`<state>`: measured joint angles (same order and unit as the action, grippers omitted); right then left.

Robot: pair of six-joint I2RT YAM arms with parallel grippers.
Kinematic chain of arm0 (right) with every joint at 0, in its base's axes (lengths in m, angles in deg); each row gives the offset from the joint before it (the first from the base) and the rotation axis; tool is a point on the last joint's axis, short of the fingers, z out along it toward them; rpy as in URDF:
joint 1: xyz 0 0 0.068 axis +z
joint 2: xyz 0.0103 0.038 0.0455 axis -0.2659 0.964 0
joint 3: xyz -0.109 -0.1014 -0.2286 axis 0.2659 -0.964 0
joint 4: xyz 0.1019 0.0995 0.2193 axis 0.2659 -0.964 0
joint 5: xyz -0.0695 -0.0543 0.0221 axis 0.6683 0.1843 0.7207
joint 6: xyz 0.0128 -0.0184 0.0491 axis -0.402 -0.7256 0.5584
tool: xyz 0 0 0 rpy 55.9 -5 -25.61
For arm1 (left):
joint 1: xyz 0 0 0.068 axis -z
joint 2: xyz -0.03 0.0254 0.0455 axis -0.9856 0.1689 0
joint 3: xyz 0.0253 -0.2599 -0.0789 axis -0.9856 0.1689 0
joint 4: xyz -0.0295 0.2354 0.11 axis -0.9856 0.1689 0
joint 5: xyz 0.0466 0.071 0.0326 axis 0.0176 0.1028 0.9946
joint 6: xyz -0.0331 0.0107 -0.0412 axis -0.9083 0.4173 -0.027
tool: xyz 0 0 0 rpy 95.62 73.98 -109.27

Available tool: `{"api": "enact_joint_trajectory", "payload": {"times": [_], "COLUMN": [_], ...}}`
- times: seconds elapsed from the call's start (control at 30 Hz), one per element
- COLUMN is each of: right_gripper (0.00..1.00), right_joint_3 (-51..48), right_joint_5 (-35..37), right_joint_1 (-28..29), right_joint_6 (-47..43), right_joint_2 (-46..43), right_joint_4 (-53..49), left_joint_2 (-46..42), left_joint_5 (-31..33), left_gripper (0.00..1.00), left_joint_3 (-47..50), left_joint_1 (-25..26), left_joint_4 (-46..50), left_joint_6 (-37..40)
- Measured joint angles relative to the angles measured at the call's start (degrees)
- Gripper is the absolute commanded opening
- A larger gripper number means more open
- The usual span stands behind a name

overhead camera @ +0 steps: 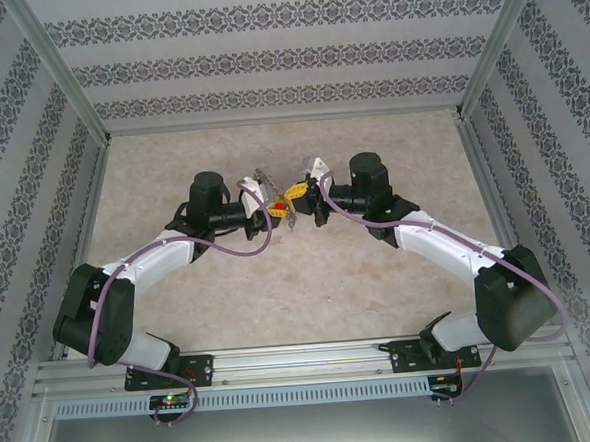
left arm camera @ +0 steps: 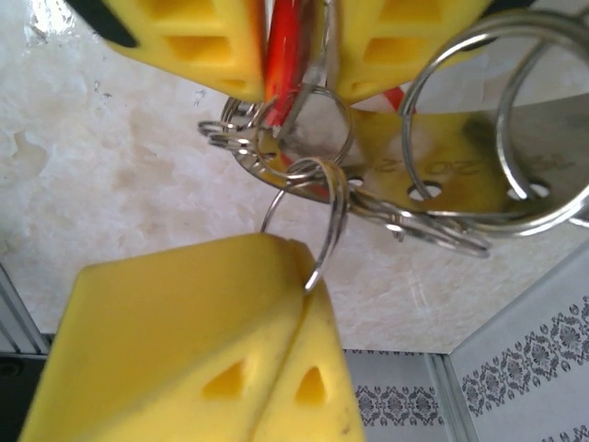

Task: Put the keys on the keyring

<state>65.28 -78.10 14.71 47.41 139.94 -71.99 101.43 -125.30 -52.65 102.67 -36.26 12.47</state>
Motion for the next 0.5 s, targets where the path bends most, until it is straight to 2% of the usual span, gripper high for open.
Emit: {"api": "enact_joint_trajectory", "payload": {"times": [0.33,0.5], "right_gripper": [0.0,0.0], "right_joint_3": [1.2,1.9], "right_joint_5": [0.3,0.9], "right_joint_1": [0.1,0.9], "right_joint_6": [-3.3,-7.2], "right_joint_2": [-0.1,-0.3], "right_joint_4": [-4.1,-8.3], "left_joint_2": [-0.2,-1.2], "left_joint_5": [-1.3,-0.6], "left_gripper": [0.09,0.0], "left_joint_3": [-1.1,-1.9], "left_joint_1": [0.0,0.0], "left_joint_4": [5.3,9.4], "left_joint_6": [3.4,5.7]}}
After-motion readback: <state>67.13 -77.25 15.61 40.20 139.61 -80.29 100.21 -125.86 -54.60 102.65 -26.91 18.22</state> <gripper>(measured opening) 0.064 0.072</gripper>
